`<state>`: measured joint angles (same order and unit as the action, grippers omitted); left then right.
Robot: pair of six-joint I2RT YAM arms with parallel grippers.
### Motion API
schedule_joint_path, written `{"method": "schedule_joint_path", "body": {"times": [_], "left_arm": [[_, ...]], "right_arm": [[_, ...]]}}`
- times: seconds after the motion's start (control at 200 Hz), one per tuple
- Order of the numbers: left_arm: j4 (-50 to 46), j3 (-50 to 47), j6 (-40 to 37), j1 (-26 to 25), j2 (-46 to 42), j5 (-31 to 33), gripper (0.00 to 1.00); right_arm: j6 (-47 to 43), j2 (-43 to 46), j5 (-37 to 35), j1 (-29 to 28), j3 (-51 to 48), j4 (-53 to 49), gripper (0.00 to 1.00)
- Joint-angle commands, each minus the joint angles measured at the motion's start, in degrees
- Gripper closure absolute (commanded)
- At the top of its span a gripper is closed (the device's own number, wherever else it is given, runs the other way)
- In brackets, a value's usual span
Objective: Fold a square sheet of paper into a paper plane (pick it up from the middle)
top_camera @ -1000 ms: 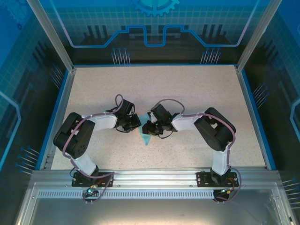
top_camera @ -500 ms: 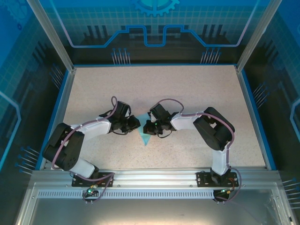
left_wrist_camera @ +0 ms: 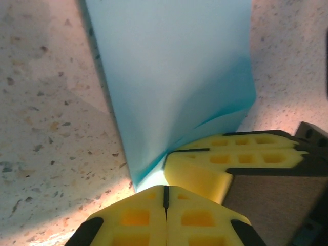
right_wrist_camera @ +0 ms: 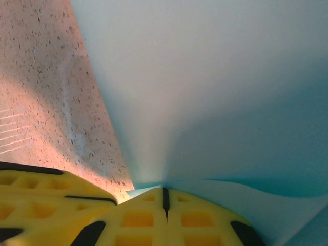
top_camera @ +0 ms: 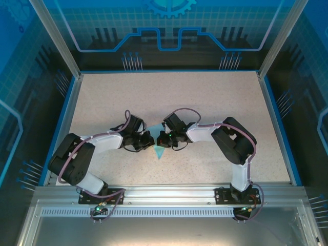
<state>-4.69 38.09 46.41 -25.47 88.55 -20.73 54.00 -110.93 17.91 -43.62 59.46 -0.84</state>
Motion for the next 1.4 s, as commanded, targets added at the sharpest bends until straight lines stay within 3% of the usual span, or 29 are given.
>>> {"method": "schedule_joint_path", "body": {"times": [0.0, 0.435, 0.615, 0.74, 1.395], "left_arm": [[-0.87, 1.07, -0.87, -0.41, 1.83, -0.68, 1.0], [-4.9, 3.05, -1.32, -1.15, 6.01, 4.76, 1.0], [-6.44, 3.48, -1.62, -1.4, 5.92, 6.19, 1.0], [-6.56, 3.82, -1.65, -1.6, 5.92, 6.22, 1.0], [-6.74, 4.34, -0.97, -2.22, 5.84, 7.54, 1.0]], "right_arm": [[1.04, -2.94, -4.28, -1.12, -0.07, -4.96, 1.0], [-0.32, 1.79, -0.04, -0.51, -1.4, 0.35, 1.0], [-3.3, 7.34, 3.08, -0.49, -4.14, 3.57, 0.9], [-5.03, 9.13, 5.53, -0.84, -6.63, 4.43, 0.89], [-5.91, 4.46, 7.51, -2.82, -8.75, 5.27, 0.94]]}}
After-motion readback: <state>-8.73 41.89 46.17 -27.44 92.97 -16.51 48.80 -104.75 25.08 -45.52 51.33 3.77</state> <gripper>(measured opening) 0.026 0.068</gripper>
